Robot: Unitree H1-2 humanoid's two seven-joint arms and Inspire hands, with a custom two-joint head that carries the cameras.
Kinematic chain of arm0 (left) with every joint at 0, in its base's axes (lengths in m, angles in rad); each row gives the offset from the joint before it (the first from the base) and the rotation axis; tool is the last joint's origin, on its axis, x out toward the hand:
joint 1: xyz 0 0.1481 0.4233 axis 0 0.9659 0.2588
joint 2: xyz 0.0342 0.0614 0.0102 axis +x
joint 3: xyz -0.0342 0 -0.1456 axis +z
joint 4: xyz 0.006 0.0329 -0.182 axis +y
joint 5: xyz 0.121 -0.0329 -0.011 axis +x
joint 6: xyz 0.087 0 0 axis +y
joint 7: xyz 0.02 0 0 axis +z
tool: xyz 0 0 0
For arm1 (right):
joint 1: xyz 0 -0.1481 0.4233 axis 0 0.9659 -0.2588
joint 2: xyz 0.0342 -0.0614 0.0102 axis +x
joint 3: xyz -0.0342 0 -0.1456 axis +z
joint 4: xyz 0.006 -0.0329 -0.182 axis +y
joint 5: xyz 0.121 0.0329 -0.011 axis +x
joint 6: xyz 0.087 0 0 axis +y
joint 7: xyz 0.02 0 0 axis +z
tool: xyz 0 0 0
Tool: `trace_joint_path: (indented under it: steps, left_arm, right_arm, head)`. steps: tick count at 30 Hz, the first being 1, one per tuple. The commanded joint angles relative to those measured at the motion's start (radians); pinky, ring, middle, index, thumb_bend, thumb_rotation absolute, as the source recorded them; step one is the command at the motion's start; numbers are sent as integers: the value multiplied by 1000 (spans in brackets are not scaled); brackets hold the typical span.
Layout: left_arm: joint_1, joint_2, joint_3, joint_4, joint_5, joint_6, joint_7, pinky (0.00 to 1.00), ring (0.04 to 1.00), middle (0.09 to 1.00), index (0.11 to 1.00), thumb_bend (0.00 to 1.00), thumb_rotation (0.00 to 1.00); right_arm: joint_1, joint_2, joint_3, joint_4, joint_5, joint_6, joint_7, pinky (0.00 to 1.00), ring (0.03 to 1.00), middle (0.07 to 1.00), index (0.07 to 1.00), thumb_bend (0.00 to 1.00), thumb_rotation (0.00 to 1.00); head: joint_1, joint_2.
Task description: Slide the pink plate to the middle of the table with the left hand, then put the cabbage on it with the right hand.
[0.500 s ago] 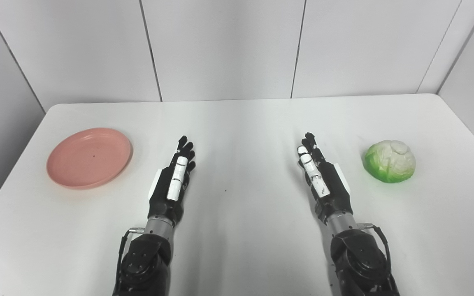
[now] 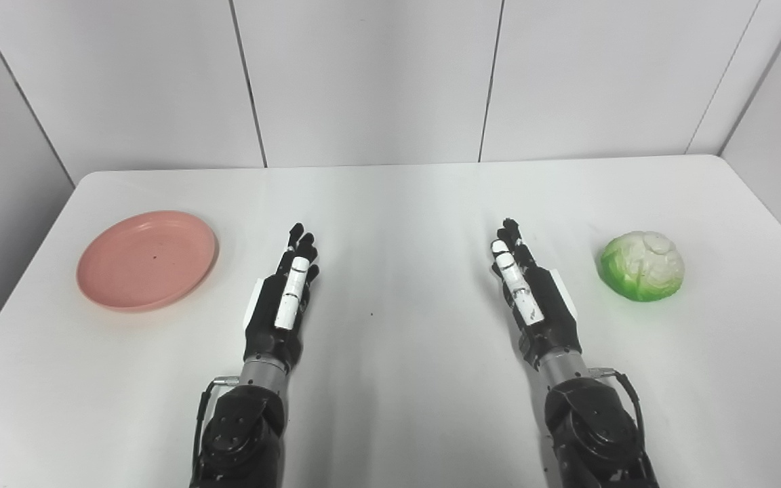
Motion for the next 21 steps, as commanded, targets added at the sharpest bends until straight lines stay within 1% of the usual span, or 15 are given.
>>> trace_joint_path:
  steps: [1, 3, 5, 10, 12, 14, 15, 16, 17, 18, 19, 20, 21]
  left_arm:
    - [-34, -6, 1, -21, 4, -42, 2, 1000, 1000, 1000, 1000, 703, 877]
    - [-34, -8, 3, -20, 1, -42, 3, 1000, 1000, 1000, 1000, 707, 870]
    - [-35, -8, 3, -19, -4, -43, -1, 1000, 1000, 1000, 1000, 700, 868]
    - [-36, 3, -4, -16, -3, -42, -13, 1000, 1000, 1000, 1000, 697, 890]
    - [-37, 3, -5, -14, -2, -43, -14, 1000, 1000, 1000, 1000, 700, 892]
    - [-38, -1, -7, -8, 0, -48, -12, 1000, 1000, 1000, 1000, 700, 893]
    - [-38, -4, -8, -4, 2, -51, -11, 1000, 1000, 1000, 1000, 704, 895]
    - [-38, -5, -9, -2, 3, -53, -10, 1000, 1000, 1000, 1000, 704, 895]
    - [-38, -11, -16, 0, 15, -54, -4, 1000, 1000, 1000, 1000, 706, 902]
    - [-37, -14, -23, 1, 23, -53, -1, 1000, 1000, 1000, 1000, 708, 922]
    - [-37, -21, -31, 4, 29, -56, 0, 1000, 1000, 1000, 1000, 709, 924]
    - [-37, -26, -41, 10, 41, -62, 2, 1000, 1000, 1000, 1000, 705, 928]
    - [-37, -31, -51, 16, 58, -69, 8, 1000, 1000, 1000, 1000, 709, 934]
  right_arm:
    - [-36, 1, 1, -39, 2, -8, 6, 1000, 1000, 1000, 1000, 628, 792]
    - [-36, 1, -1, -37, 6, -9, 9, 1000, 1000, 1000, 1000, 638, 793]
    - [-36, 3, -4, -36, 12, -11, 9, 1000, 1000, 1000, 1000, 649, 771]
    - [-37, 2, -1, -39, 12, -3, 8, 1000, 1000, 1000, 1000, 645, 768]
    - [-37, 2, -2, -34, 14, -15, 8, 1000, 1000, 1000, 1000, 643, 769]
    - [-36, -3, -4, -25, 16, -30, 11, 1000, 1000, 1000, 1000, 646, 772]
    - [-35, -5, -6, -21, 18, -38, 13, 1000, 1000, 1000, 1000, 636, 766]
    - [-35, -6, -7, -18, 20, -43, 14, 1000, 1000, 1000, 1000, 634, 765]
    - [-30, -14, -10, -21, 24, -41, 20, 1000, 1000, 1000, 1000, 631, 766]
    - [-26, -20, -13, -25, 29, -38, 25, 1000, 1000, 1000, 1000, 623, 769]
    - [-21, -29, -17, -28, 35, -36, 29, 1000, 1000, 1000, 1000, 622, 769]
    - [-17, -41, -21, -33, 44, -31, 40, 1000, 1000, 1000, 1000, 621, 769]
    - [-14, -56, -23, -37, 55, -26, 55, 1000, 1000, 1000, 1000, 615, 770]
  head:
    - [1, -1]
    - [1, 0]
    - [1, -1]
    - [2, -1]
    - [5, -2]
    - [50, -10]
    - [65, -13]
    - [65, -13]
    - [144, -30]
    - [144, -30]
    - [205, -47]
    - [244, -59]
    - [260, -67]
